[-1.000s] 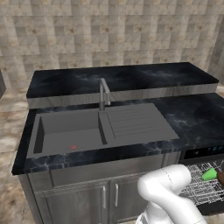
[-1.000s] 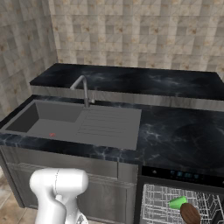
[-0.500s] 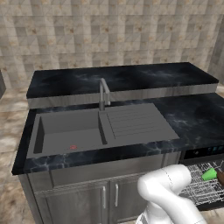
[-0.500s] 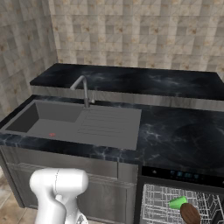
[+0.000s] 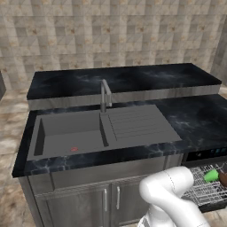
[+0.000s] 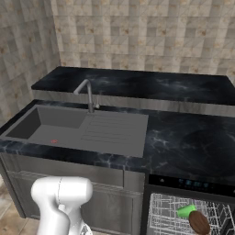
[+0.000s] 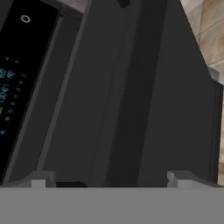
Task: Pick up the cup and bowl from the counter, place them in the dishwasher, and close the dishwasher door.
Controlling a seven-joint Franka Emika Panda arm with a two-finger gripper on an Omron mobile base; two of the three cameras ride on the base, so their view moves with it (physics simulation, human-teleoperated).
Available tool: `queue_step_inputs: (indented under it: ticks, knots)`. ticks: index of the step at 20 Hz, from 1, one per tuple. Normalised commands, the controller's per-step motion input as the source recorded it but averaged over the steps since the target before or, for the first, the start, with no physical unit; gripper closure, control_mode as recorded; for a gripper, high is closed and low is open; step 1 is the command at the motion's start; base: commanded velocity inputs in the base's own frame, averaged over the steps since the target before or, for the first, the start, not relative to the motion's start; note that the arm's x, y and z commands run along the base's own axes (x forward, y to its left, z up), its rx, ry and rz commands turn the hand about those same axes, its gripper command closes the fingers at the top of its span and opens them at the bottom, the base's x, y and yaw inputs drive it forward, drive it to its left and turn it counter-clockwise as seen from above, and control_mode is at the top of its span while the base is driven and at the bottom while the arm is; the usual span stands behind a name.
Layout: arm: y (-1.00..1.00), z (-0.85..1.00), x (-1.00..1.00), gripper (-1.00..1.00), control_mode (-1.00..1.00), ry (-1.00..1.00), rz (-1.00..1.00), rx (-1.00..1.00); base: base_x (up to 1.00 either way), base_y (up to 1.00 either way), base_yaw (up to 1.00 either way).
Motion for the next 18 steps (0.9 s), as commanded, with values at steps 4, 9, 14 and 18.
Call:
queue_step_inputs:
  ticks: [4, 9, 14, 18]
  knots:
    - [0.0, 0.0, 0.55, -1.0, -1.0, -0.02, -0.05, 0.03, 0.0, 0.0, 0.0]
    - [0.0, 0.0, 0.63, -1.0, -1.0, -0.01, -0.05, 0.03, 0.0, 0.0, 0.0]
    - [0.0, 0.0, 0.85, -1.0, -1.0, 0.0, -0.05, 0.02, 0.0, 0.0, 0.0]
    - [0.0, -0.15, 0.72, -1.0, -1.0, 0.0, -0.04, 0.03, 0.0, 0.0, 0.0]
